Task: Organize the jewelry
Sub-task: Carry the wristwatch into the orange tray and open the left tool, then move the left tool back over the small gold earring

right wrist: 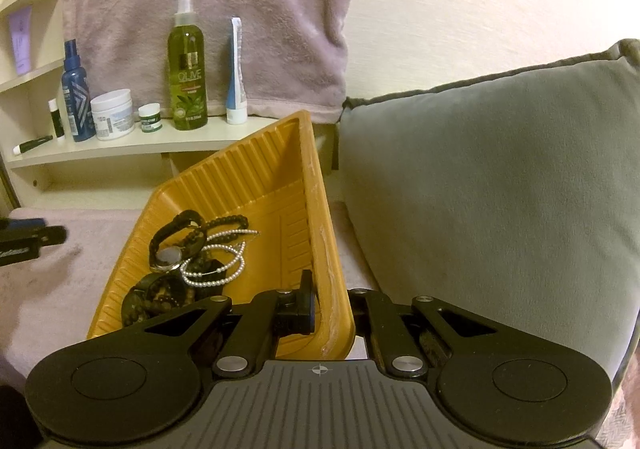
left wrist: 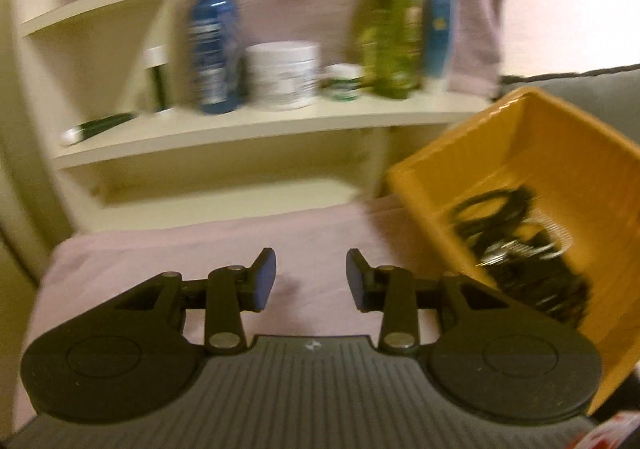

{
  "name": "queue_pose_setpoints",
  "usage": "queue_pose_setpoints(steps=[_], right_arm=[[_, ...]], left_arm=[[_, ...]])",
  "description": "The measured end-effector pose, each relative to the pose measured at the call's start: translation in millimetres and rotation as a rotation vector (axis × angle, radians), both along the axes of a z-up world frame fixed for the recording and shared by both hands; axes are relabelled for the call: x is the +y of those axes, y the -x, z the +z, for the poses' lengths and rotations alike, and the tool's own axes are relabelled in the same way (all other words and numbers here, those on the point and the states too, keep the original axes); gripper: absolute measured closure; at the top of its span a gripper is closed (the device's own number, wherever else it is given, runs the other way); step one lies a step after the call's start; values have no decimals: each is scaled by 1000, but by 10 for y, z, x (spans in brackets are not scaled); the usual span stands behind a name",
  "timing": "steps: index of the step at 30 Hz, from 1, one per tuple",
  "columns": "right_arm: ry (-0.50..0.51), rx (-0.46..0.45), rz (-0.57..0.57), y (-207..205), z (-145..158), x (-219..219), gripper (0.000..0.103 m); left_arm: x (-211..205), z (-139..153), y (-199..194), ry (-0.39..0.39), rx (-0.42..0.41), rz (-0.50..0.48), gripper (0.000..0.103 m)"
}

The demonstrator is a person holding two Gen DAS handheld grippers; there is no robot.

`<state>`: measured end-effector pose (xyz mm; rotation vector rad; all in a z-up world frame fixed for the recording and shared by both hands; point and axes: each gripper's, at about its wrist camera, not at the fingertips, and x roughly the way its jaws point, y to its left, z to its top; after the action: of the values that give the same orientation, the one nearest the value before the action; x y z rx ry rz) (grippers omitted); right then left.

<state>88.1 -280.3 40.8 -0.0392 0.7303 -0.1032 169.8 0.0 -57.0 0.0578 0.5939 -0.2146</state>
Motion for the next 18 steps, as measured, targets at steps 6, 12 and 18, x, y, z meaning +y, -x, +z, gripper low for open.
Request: queue_pose_setpoints(steps=[6, 12, 18], right_arm=[[4, 1, -1, -5, -2, 6, 97], [14, 5, 1, -17, 1, 18, 97], [18, 8, 1, -19, -4, 24, 98]], left_arm=[[405, -196, 23, -56, 13, 121, 69], [610, -311, -39, -56, 24, 178, 69], [586, -393, -151, -56, 50, 161, 70]])
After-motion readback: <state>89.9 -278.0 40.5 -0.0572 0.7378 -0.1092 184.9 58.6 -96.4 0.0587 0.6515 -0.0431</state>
